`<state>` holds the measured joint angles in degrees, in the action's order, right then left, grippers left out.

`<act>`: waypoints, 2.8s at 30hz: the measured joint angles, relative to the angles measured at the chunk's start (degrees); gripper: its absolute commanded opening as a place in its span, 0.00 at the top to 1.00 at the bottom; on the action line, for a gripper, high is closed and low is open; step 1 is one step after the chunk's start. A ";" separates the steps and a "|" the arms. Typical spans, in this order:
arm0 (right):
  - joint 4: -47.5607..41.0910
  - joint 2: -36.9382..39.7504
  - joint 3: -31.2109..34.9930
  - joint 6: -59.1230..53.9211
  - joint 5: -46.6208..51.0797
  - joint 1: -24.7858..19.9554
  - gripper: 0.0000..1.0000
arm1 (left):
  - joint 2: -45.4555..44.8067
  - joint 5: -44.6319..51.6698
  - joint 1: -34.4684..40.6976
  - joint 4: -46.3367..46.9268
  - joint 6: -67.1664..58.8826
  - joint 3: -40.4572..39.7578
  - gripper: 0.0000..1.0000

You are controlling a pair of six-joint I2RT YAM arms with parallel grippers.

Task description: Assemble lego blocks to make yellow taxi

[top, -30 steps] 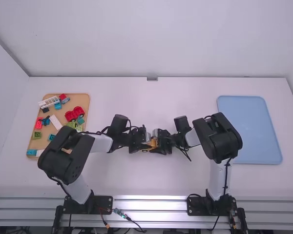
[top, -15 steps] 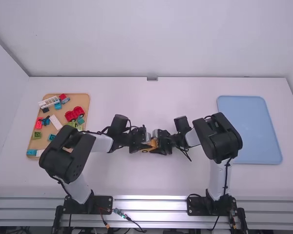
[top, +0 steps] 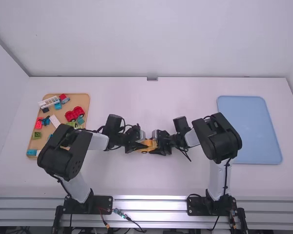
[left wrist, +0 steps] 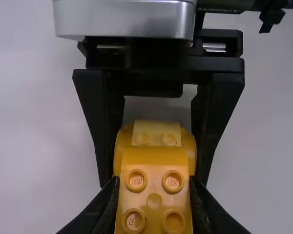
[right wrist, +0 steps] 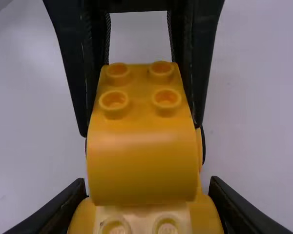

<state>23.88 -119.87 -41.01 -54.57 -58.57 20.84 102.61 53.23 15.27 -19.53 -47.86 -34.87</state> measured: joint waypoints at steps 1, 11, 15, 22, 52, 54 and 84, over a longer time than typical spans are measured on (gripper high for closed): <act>0.02 0.00 0.00 -0.02 0.02 -0.02 1.00 | 0.04 0.09 0.17 -0.35 -0.02 0.02 0.98; 0.13 0.00 0.00 0.13 0.20 0.28 1.00 | 0.46 -0.63 2.10 -0.72 1.60 -0.81 0.98; 0.15 0.00 0.00 0.20 0.26 0.26 1.00 | -0.02 -1.84 2.10 4.26 1.92 -2.97 0.98; 0.17 0.00 0.00 0.17 0.24 0.20 1.00 | -1.68 -4.44 2.03 5.92 2.25 -3.26 0.98; 0.85 0.00 0.00 1.42 0.68 0.15 1.00 | -5.77 -2.47 1.81 -9.46 4.31 6.49 0.98; 0.76 0.00 0.00 1.22 0.66 0.15 1.00 | -5.77 -2.49 1.84 -9.05 4.63 6.32 0.98; 0.59 0.00 0.00 0.87 0.61 1.07 1.00 | -1.14 -1.14 1.84 -8.35 2.89 3.63 0.98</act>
<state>24.47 -119.87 -41.01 -53.69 -57.95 21.91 101.47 52.10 17.10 -27.88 -44.97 -31.24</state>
